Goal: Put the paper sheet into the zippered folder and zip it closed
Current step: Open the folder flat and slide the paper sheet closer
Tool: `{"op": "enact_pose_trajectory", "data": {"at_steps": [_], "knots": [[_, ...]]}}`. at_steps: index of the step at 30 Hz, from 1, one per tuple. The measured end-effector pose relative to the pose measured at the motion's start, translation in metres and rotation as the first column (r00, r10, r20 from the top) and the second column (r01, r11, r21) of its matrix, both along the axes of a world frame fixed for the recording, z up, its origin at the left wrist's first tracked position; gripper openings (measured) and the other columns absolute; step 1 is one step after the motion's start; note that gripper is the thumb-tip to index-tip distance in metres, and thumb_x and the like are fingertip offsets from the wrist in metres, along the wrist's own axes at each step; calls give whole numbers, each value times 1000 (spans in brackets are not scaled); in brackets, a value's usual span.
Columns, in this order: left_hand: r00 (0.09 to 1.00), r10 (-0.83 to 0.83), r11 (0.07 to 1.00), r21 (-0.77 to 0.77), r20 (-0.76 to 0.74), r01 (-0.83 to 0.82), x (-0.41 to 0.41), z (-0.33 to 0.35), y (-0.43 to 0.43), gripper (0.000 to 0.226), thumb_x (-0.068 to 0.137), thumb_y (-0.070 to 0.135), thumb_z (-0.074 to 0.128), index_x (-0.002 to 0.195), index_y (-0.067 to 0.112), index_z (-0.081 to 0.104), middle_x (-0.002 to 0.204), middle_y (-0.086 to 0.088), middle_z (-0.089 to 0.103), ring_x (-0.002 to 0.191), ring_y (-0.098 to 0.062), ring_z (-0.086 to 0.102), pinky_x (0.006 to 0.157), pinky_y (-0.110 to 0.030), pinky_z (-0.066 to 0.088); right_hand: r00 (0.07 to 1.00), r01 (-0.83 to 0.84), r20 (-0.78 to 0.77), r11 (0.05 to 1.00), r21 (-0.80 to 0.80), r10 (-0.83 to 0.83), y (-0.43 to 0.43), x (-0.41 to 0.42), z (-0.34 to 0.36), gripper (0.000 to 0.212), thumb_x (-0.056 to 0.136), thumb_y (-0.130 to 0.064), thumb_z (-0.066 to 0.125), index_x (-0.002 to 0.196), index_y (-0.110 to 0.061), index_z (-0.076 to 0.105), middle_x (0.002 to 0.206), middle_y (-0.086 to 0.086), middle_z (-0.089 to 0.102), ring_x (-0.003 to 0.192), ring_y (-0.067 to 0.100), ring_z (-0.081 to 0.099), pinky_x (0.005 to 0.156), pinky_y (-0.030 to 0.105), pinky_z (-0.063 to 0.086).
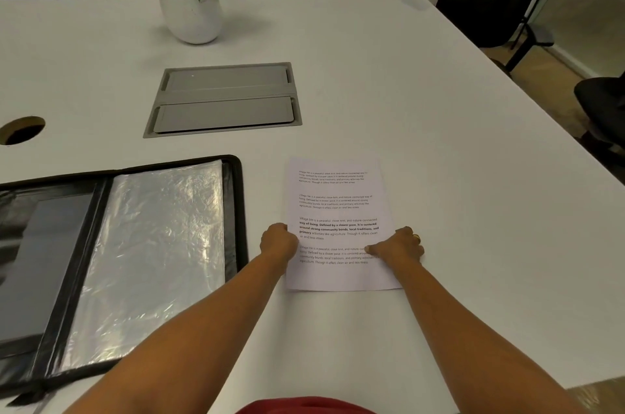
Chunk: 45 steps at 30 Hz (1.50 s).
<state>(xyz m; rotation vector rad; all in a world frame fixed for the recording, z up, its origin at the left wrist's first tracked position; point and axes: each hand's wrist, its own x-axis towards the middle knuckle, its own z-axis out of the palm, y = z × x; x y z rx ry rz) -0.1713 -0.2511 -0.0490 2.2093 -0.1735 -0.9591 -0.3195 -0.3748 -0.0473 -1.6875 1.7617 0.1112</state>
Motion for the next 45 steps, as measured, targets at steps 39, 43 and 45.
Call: {"op": "enact_pose_trajectory", "data": {"at_steps": [39,43,45], "knots": [[791,-72,970,229,608,-87,77,1,176,53,84,32,64,132,16,47,145,-12,33,135,-32,28,105,-54,27,965,-95,177,885,-455,194,92,34,0,32,87,-6,53,118,-6,54,126,16,50,119,31,44,95,41,40],[894,-138,888,453,427,-79,103,-1,211,95,78,63,57,149,24,7,157,-15,-8,143,-40,-9,104,-71,6,821,-323,364,884,-338,440,140,71,1,24,87,-6,54,110,-4,61,115,16,58,103,27,58,85,24,42],[931,-137,875,482,337,-46,115,-2,223,107,70,73,55,149,30,-4,156,-15,-15,141,-43,-13,101,-75,5,740,-511,357,821,-253,570,162,89,3,36,88,-11,55,123,-5,53,121,15,56,106,24,56,89,23,40]]}}
